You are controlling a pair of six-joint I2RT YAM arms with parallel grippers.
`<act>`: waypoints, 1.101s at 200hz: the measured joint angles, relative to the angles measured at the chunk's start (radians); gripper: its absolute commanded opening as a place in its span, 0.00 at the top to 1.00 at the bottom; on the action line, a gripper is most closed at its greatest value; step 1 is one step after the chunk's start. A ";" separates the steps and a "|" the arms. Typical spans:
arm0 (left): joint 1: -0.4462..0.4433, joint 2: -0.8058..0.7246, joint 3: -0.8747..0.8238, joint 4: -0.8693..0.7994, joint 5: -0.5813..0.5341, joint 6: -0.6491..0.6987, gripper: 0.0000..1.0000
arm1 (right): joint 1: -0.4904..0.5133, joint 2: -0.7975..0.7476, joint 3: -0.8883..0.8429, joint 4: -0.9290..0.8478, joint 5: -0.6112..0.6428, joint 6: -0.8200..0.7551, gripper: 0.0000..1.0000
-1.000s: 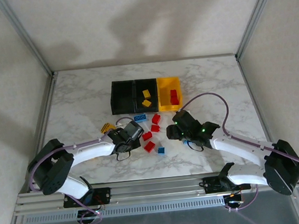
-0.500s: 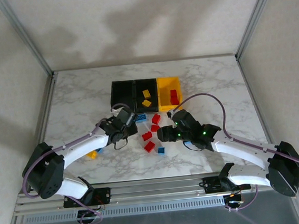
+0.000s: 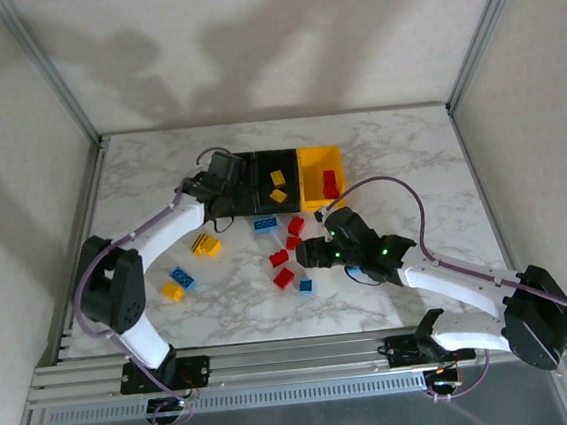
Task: Sort the legos into containers by color
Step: Place the lego in the container.
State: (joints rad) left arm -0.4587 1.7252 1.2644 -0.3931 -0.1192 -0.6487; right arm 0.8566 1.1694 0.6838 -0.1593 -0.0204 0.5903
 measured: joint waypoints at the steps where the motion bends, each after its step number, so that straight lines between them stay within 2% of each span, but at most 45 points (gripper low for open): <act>1: 0.001 0.003 0.003 0.000 0.000 0.000 0.74 | 0.000 0.000 0.000 0.000 0.000 0.000 0.37; 63: 0.043 0.219 0.159 -0.010 0.019 0.044 0.72 | 0.000 0.001 0.001 -0.002 0.008 0.001 0.37; 90: 0.050 0.267 0.186 -0.018 0.021 0.050 0.63 | 0.000 -0.003 0.001 -0.006 0.023 0.002 0.37; 126: 0.053 0.282 0.220 -0.031 0.023 0.058 0.48 | 0.000 -0.003 0.001 -0.010 0.027 0.005 0.37; 180: 0.053 0.282 0.232 -0.031 0.023 0.063 0.46 | 0.000 -0.003 0.001 -0.020 0.032 0.005 0.36; 220: 0.051 0.230 0.208 -0.034 0.029 0.063 0.44 | 0.000 -0.012 0.027 -0.059 0.092 0.023 0.35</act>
State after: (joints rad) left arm -0.4072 1.9549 1.4723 -0.4267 -0.0898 -0.5861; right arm 0.8566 1.1572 0.7105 -0.2180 0.0715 0.6136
